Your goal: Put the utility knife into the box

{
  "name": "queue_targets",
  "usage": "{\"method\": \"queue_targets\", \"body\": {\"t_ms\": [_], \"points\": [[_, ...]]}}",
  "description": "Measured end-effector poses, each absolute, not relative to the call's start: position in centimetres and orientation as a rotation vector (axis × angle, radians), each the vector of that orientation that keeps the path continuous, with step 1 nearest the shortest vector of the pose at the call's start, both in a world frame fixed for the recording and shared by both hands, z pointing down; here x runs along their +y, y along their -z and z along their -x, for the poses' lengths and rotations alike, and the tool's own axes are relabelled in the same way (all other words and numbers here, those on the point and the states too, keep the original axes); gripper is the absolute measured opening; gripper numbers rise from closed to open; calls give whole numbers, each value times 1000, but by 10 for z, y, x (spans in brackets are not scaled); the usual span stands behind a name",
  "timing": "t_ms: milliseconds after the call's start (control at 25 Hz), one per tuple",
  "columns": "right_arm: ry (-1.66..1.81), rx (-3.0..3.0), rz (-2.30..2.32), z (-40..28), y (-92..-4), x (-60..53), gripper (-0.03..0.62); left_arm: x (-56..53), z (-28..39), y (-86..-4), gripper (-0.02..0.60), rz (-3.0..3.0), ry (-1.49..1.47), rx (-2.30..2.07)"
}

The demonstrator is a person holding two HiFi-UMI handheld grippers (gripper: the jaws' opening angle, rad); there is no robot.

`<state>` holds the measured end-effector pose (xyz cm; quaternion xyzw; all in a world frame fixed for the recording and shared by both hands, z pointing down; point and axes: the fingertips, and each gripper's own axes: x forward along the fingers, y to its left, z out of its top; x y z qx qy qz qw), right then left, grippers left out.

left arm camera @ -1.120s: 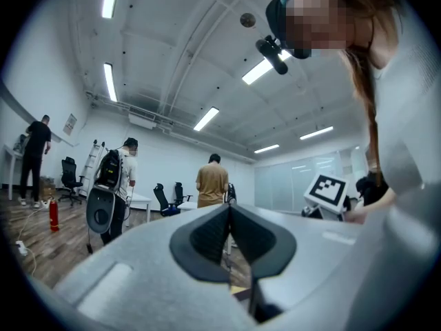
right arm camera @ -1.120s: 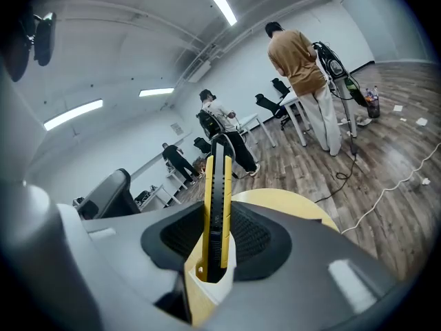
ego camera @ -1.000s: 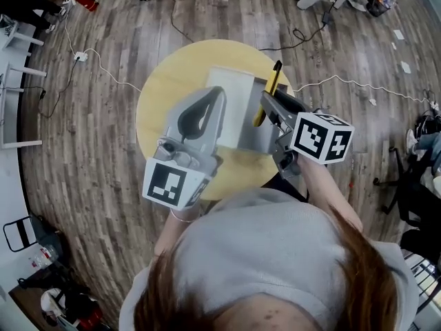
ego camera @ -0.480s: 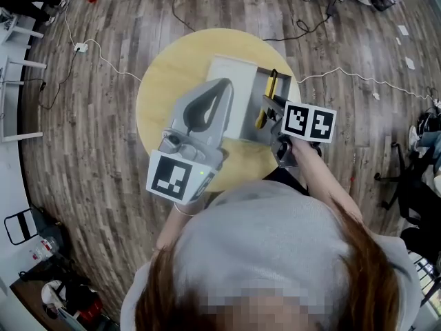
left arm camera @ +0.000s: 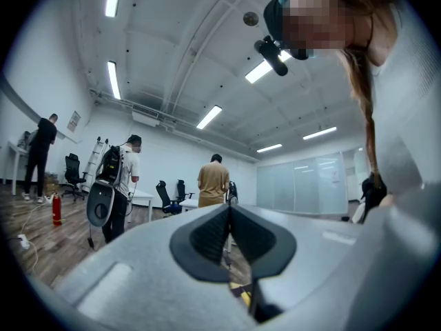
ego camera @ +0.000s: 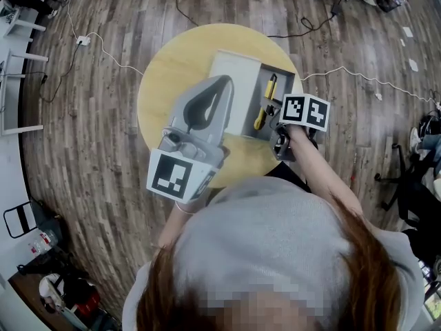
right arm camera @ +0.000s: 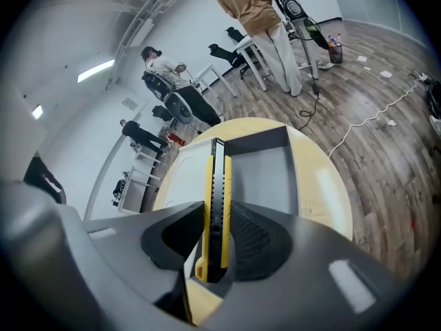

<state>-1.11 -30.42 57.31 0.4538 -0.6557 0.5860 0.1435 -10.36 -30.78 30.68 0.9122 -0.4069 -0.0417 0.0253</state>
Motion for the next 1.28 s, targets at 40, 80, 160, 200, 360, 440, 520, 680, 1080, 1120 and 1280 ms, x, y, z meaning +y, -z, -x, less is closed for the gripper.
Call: {"method": "queue_targets", "body": {"t_ms": [40, 80, 160, 200, 360, 440, 520, 680, 1080, 1120, 1280], "points": [[-1705, -1877, -1308, 11, -576, -304, 120, -308, 104, -307, 3, -2816, 128, -1261], [-1710, -1868, -1308, 12, -578, -305, 120, -308, 105, -308, 3, -2813, 128, -1264], [-1711, -1848, -1311, 12, -582, -305, 120, -308, 106, -309, 3, -2809, 128, -1269], [-1716, -1833, -1314, 11, -585, -305, 121, -307, 106, -310, 3, -2807, 126, -1270], [-1756, -1771, -1323, 10, -597, -305, 120, -307, 107, -310, 3, -2800, 125, -1282], [-1767, -1752, -1325, 11, -601, -305, 120, -308, 109, -310, 3, -2798, 127, -1289], [-1759, -1734, -1322, 11, -605, -304, 120, -308, 110, -310, 3, -2794, 127, -1294], [-1775, -1674, -1324, 12, -616, -300, 120, -309, 112, -312, 3, -2785, 122, -1292], [-1815, -1590, -1324, 16, -633, -299, 120, -307, 115, -314, 3, -2776, 116, -1308], [-1827, -1581, -1322, 16, -635, -298, 120, -307, 114, -314, 3, -2775, 118, -1308], [-1800, -1573, -1319, 16, -638, -301, 120, -307, 114, -314, 3, -2773, 110, -1317]]}}
